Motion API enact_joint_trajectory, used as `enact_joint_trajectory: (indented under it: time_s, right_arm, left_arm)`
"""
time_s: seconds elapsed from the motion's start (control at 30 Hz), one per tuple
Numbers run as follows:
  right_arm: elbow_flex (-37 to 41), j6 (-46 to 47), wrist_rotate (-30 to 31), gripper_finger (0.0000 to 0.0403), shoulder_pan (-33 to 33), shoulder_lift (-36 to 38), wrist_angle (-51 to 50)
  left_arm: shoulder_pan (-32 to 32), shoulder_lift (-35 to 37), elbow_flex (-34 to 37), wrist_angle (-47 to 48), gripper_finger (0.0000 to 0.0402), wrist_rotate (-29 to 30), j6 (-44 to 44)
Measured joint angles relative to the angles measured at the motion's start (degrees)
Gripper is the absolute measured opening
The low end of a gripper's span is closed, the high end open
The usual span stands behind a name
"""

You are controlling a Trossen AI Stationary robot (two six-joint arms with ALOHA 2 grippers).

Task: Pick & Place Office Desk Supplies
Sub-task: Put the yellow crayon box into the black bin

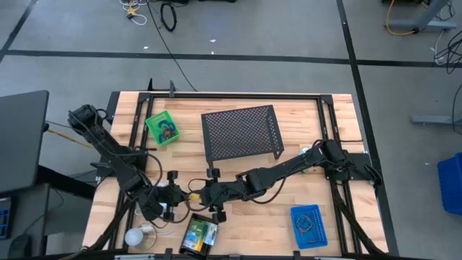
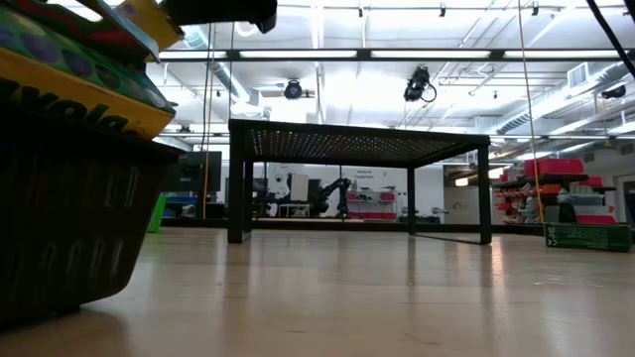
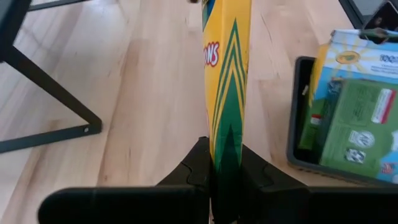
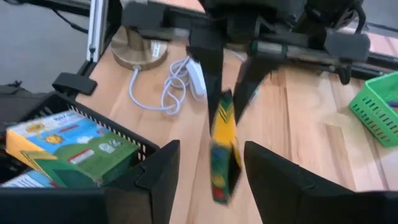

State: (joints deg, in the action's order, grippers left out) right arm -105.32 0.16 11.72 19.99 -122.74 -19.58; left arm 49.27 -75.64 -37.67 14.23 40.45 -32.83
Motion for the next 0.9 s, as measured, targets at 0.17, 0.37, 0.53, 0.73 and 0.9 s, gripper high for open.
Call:
enact_joint_trajectory:
  time_s: [0.17,0.37,0.53,0.73,0.9]
  right_arm:
    - [0.00,0.00,0.35,0.0188,0.00,-0.27,0.35]
    - [-0.02,0.02,0.67,0.0166,-0.46,-2.17,0.75]
    - [-0.02,-1.32,0.81,0.0088,-0.55,-2.69,1.66]
    - [-0.02,-2.54,1.79,0.0028,0.07,-2.69,1.95]
    - [-0.02,-2.75,2.44,0.0028,0.60,-2.69,1.08]
  left_arm:
    - [-1.00,0.00,0.00,-2.63,0.0033,-0.64,2.64]
    - [-1.00,0.00,0.00,-3.21,0.0033,-0.68,3.44]
    - [-1.00,-0.02,0.00,-3.14,0.0033,-0.85,3.34]
    - [-1.00,-0.02,0.00,-3.36,0.0033,-0.90,3.31]
    - [-0.29,-0.07,0.00,-3.37,0.0042,-0.83,3.55]
